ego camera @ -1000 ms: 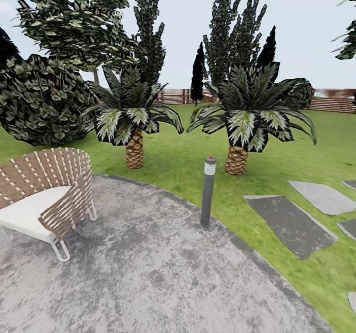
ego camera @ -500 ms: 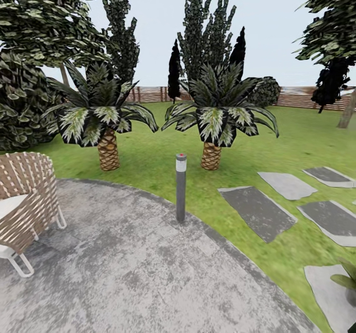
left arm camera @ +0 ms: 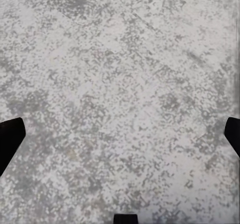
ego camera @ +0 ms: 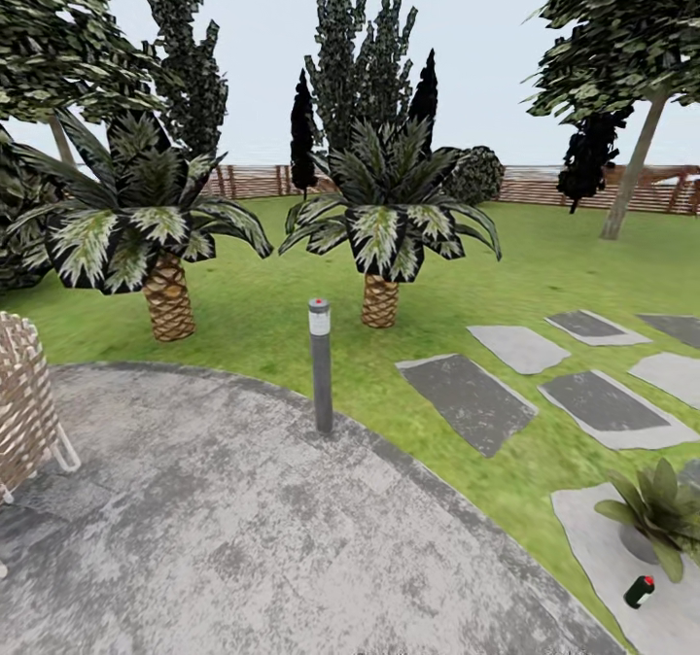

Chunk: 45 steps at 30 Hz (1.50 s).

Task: Pick up the pesticide atomizer in the garden and spray insectifuge to fully cover both potted plants in the garden.

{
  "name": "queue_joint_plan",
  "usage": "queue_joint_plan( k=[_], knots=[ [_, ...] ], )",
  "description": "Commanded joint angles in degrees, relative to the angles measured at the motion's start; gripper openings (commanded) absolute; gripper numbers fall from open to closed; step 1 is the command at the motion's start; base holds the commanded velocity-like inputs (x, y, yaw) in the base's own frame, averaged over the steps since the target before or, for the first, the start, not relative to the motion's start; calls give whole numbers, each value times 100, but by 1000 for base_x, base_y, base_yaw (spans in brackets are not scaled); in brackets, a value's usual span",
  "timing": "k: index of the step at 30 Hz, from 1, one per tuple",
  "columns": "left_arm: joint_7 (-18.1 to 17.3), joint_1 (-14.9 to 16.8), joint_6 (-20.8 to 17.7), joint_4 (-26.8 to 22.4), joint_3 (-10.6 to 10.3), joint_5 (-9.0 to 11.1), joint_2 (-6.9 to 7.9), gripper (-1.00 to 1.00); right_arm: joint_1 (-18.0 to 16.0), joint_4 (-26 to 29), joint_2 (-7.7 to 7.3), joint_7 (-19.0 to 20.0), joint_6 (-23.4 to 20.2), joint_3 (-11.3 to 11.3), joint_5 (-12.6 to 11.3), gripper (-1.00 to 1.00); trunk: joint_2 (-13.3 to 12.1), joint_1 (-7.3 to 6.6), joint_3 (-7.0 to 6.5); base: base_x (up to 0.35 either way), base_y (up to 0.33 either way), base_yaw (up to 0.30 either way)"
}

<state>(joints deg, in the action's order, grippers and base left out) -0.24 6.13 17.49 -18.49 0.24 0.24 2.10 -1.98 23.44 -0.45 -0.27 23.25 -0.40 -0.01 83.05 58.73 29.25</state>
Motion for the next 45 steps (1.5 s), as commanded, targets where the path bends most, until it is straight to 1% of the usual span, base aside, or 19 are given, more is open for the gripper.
queue_joint_plan(
  k=[1,14,18,35,45],
  knots=[
    [-3,2,18,3,2,2,1,100,-5,-6,1,-1,20,-4,0,100,3,0,12,0,0,-246],
    [-3,2,18,4,2,2,1,100,-5,3,-1,10,31,-4,-8,100,3,0,84,0,0,-246],
    [-3,2,18,4,2,2,1,100,-5,142,-8,1,21,-4,-6,100,3,0,99,0,0,-274],
    [-10,2,30,4,6,-4,-23,100,-5,142,-6,0,13,-11,0,100,3,0,195,3,-1,-256],
    [-11,2,35,4,-6,-7,-19,100,-5,135,-8,0,13,-12,1,100,3,0,251,175,-139,-256]
  ],
)
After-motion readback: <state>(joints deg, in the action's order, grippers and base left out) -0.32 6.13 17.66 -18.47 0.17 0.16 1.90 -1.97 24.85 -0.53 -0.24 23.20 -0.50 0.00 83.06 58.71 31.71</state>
